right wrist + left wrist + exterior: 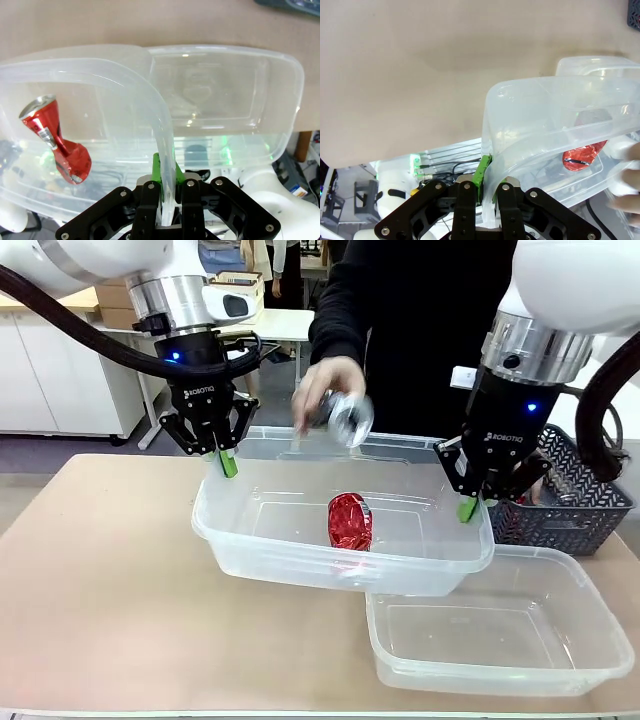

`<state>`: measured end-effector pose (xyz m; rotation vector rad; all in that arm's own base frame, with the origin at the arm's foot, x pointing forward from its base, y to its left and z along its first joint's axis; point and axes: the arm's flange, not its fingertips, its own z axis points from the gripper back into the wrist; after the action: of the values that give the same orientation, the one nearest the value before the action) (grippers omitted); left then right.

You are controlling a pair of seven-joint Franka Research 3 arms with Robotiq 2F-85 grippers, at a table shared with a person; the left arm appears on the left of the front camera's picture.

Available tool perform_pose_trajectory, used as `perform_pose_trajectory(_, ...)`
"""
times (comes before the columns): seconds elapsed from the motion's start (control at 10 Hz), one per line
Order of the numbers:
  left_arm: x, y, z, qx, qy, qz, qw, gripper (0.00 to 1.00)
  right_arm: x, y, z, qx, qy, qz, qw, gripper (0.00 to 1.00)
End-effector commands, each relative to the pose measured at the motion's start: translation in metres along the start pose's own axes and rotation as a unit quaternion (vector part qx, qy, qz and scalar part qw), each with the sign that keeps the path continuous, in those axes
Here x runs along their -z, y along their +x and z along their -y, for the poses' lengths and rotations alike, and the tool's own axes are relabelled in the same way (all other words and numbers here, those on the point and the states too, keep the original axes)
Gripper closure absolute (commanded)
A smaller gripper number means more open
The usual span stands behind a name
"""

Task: Sort the waste into each basket.
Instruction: Offer the picked Organizing box to the human.

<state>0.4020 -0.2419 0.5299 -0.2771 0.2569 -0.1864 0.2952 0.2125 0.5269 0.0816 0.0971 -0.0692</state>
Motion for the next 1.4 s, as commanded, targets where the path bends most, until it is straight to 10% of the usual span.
perform_pose_trajectory(0.0, -0.0073, -0.0055, 0.0011, -0.002, -0.012, 0.003, 1.0, 0.94, 0.0015, 0.0032, 0.0015, -0.005, -0.008, -0.006, 1.0, 0.95)
perform_pose_trajectory(1.3, -0.0073, -0.0055, 0.0011, -0.002, -0.012, 0.003, 1.0, 0.94, 0.0015, 0.0032, 0.0015, -0.005, -0.008, -0.006, 1.0, 0.95)
